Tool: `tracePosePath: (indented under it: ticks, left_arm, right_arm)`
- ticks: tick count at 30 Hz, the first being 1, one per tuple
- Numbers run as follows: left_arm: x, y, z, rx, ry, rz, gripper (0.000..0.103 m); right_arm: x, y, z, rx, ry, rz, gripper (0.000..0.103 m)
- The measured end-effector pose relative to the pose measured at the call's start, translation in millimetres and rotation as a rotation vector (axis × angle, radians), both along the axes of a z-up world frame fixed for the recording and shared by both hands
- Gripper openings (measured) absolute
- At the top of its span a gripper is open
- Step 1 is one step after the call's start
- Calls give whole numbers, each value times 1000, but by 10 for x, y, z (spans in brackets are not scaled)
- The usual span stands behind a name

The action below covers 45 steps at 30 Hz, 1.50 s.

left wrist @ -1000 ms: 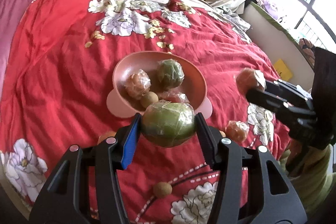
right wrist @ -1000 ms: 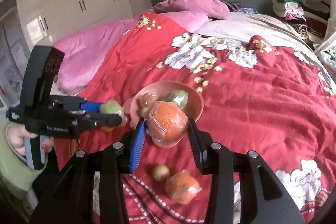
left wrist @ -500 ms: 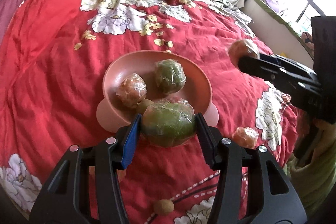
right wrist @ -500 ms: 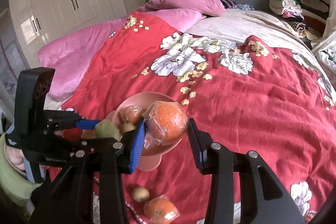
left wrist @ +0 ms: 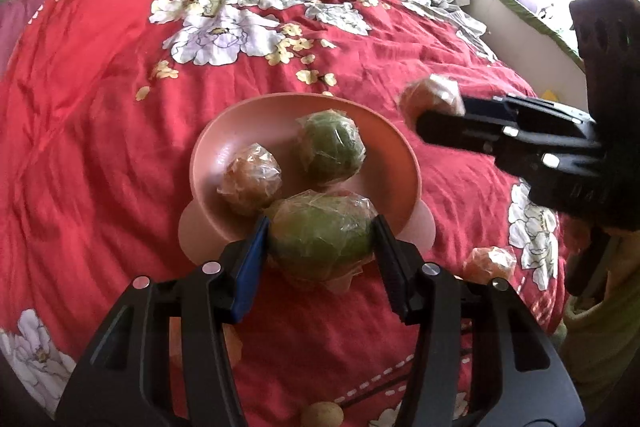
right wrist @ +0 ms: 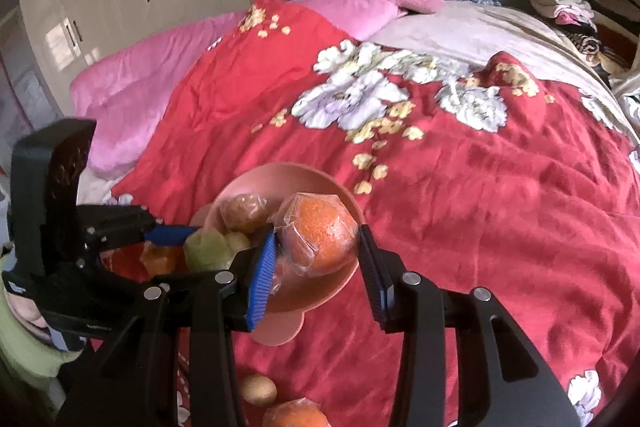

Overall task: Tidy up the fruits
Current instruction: 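Open the right tool to drop the tangerine while the left tool releases the green fruit into the bowl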

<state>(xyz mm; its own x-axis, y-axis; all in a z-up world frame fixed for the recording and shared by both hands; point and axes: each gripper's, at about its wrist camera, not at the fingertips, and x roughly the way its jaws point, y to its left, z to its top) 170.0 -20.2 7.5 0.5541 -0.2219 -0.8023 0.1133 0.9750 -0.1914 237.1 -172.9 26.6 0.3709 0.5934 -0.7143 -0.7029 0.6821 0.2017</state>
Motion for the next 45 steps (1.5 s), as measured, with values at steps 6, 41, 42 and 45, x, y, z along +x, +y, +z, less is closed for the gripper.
tracePosePath:
  ticks: [6,41,42,45]
  left_arm:
    - [18,9,-10,13,-4,5,44]
    - [55,112,-48,3,-10,27,44]
    - [54,110,-48,6,-11,27,44]
    - [56,115,-47,5,-11,27,44]
  right_arm:
    - [-17,99,-119,-35,11,26,39]
    - [-10,231,-285,-139,-22,44,41]
    - [-10,231,-285,-138,-21,43,41]
    - [-7,228,-289,-139,-21,43,41]
